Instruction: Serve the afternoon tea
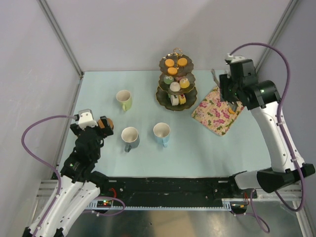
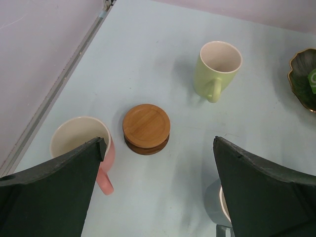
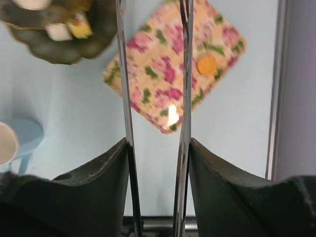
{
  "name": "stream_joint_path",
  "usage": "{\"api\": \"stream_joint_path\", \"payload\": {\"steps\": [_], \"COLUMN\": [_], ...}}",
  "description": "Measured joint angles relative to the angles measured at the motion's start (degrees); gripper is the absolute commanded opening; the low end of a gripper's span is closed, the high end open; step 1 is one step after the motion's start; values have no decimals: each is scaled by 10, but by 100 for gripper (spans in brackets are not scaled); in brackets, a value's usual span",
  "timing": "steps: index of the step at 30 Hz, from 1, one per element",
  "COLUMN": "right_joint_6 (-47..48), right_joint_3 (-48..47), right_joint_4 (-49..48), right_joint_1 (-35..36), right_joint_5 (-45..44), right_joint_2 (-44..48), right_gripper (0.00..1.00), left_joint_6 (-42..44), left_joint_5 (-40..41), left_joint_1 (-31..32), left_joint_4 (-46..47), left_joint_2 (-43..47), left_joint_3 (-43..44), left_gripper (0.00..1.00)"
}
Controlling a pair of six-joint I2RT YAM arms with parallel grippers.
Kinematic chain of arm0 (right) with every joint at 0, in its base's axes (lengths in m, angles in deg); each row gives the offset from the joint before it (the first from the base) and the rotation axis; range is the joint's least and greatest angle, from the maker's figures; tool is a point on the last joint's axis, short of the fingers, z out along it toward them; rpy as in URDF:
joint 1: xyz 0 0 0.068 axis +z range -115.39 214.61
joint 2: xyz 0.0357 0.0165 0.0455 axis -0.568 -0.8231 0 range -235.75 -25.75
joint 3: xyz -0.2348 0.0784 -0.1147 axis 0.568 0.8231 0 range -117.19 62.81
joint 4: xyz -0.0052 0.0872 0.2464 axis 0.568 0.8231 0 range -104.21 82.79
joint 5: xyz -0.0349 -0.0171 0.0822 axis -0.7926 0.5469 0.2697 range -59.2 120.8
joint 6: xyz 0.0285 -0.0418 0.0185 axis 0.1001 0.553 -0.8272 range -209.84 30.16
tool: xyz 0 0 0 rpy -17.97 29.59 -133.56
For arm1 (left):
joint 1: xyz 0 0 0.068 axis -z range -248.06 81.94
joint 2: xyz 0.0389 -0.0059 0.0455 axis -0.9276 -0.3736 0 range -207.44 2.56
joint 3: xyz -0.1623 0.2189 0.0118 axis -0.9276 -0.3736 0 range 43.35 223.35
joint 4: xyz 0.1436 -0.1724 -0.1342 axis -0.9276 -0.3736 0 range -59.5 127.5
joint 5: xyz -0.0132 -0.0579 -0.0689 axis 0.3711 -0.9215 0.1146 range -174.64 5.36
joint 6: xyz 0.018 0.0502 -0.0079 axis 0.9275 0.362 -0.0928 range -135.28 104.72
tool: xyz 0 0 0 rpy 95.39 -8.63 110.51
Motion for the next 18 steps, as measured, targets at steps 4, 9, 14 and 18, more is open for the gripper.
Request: {"api": "stream_joint_path", "payload": {"steps": [4, 9, 14, 18], "right_joint_6": [-35, -72, -99, -107], "right_joint_3": [66, 164, 228, 243], "right_joint_4": [22, 24, 17, -5], "right_joint_1": [-78, -137, -181, -202], "right_joint_5": [12, 40, 57, 61], "right_joint_2": [20, 22, 0, -33], "right_gripper": [52, 52, 51, 51], "left_joint_6": [0, 0, 0, 0], "left_joint_5": [0, 0, 0, 0], "left_joint_1": [0, 0, 0, 0], "left_joint_4": [0, 0, 0, 0], "left_joint_2": [-1, -5, -6, -6], "left_joint_3": [0, 0, 0, 0], "left_gripper": [98, 98, 98, 98]}}
